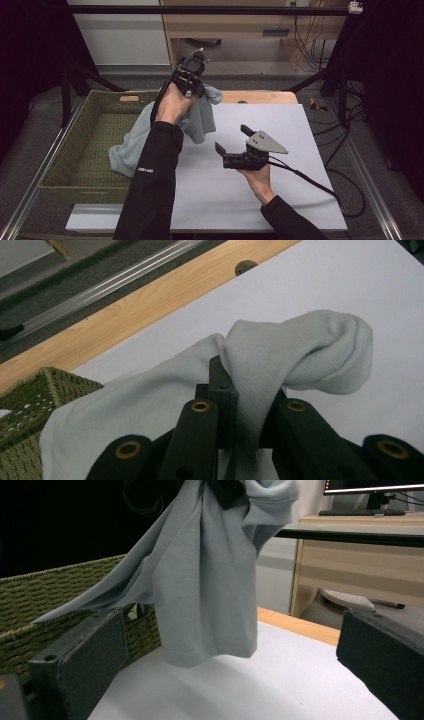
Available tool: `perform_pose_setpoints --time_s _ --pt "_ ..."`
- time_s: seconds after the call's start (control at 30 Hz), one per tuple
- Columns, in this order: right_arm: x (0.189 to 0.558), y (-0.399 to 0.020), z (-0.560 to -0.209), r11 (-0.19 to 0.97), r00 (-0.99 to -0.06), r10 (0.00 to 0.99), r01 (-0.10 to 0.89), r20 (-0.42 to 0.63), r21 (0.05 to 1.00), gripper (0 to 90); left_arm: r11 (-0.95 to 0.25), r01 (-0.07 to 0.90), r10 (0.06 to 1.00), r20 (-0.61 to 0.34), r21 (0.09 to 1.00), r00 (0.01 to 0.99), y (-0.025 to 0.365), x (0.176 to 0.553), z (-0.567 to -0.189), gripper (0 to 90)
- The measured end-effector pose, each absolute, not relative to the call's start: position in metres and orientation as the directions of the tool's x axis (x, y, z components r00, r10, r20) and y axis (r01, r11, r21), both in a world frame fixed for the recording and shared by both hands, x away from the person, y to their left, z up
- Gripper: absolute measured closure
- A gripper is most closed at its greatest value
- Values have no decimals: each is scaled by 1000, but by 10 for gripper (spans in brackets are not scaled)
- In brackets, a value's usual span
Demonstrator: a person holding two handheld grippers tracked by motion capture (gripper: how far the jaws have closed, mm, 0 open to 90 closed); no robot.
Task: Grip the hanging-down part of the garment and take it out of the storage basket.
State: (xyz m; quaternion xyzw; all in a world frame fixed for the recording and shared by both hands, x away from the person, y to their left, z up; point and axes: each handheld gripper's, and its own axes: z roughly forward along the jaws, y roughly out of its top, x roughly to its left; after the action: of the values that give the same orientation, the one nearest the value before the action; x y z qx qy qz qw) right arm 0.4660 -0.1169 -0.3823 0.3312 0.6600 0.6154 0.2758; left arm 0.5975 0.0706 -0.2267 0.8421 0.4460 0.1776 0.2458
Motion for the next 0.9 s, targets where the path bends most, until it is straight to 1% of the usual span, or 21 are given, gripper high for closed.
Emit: perform_pose_setpoints --time_s 0.13,0.23,0.27,0.57,0.63,0.67,0.77,0.9 --pt "472 -106 -380 36 -635 772 90 29 995 5 -479 667 839 74 570 540 72 597 -226 824" --pt "474 -103 -378 34 -635 771 100 38 994 5 -477 668 840 74 571 537 72 598 -226 825" --pt "476 -101 -378 45 -637 771 92 24 995 5 -478 670 841 75 567 536 72 598 -225 824" --pt "485 -79 -376 38 -652 757 105 40 994 7 -483 672 841 82 562 535 69 599 -226 824" --pt "490 -71 -377 54 -655 755 98 24 994 9 -481 673 841 81 562 534 69 599 -226 824" --pt "490 -71 -377 54 -655 755 98 24 994 9 -498 671 833 89 549 546 70 600 -225 824" --pt "494 -63 -377 55 -659 751 106 29 993 13 -479 672 842 79 565 534 69 599 -226 824" --pt "497 -55 -379 59 -666 745 117 35 991 27 -483 672 840 79 562 537 68 599 -227 824"
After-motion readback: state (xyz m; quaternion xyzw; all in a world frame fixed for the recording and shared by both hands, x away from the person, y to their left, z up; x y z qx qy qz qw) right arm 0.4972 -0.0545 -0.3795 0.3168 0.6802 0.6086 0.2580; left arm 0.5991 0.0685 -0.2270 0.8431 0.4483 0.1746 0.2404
